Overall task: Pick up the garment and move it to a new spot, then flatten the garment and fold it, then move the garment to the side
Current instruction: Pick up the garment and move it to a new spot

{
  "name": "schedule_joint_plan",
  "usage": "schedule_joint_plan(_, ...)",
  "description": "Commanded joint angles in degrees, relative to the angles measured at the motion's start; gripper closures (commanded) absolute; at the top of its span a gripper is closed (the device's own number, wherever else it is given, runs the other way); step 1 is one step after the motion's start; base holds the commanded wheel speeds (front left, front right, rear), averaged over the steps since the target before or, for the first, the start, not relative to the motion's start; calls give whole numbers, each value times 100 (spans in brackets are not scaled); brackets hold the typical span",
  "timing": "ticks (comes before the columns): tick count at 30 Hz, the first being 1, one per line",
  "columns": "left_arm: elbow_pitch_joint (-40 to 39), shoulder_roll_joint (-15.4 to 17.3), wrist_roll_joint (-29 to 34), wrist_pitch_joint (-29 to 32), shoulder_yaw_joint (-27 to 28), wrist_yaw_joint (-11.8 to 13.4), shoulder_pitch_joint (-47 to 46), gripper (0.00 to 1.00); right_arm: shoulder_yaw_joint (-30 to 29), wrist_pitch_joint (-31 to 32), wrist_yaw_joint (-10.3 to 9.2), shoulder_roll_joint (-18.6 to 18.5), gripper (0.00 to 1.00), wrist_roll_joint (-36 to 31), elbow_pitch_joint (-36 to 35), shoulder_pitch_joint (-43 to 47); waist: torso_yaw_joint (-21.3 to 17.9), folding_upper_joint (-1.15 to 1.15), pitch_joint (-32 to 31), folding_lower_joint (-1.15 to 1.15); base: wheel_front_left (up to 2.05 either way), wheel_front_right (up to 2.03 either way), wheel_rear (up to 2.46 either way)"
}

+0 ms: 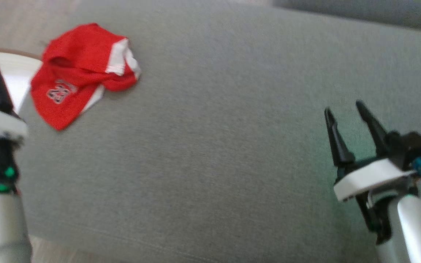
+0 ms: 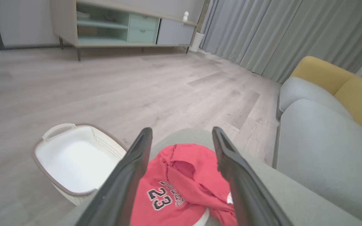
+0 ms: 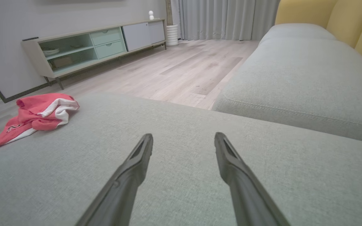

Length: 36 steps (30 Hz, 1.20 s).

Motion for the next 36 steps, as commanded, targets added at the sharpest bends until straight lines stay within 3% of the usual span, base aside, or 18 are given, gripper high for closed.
schedule_joint_plan(1,4,336,-223,227,320,38,-413,0,172,53,-4,-128,0,-61,-312,-263,-513,0,643,-1,0,0,0)
schedule_joint_plan(6,603,721,-465,676,535,119,-1034,0,221,193,-4,-284,0,-96,-608,-500,-915,0,1248,-1,0,0,0)
schedule_joint_plan(13,1641,1112,-473,1130,649,561,-1769,0,219,316,-4,-457,0,-142,-1111,-686,-1375,0,2091,-1,0,0,0)
schedule_joint_plan(20,2460,1287,-300,1494,577,964,-1803,0,340,209,-4,-422,0,-124,-1216,-839,-1638,0,2344,-1,0,0,0)
schedule_joint_plan(21,2546,1280,-310,1580,560,980,-1790,23,328,183,-4,-395,0,-111,-1194,-843,-1653,0,2333,-1,0,0,0)
schedule_joint_plan(23,2665,1290,-334,1715,540,977,-1758,100,335,137,-4,-368,0,-91,-1114,-850,-1682,0,2265,-1,0,0,0)
schedule_joint_plan(28,2560,1488,-304,1442,534,773,-1762,100,357,-32,-4,-291,0,-15,-863,-814,-1702,0,1827,-1,0,0,0)
schedule_joint_plan(36,1648,1914,-15,983,66,90,-2219,100,342,-356,-4,-30,0,169,-257,-518,-1672,0,381,-1,0,0,0)
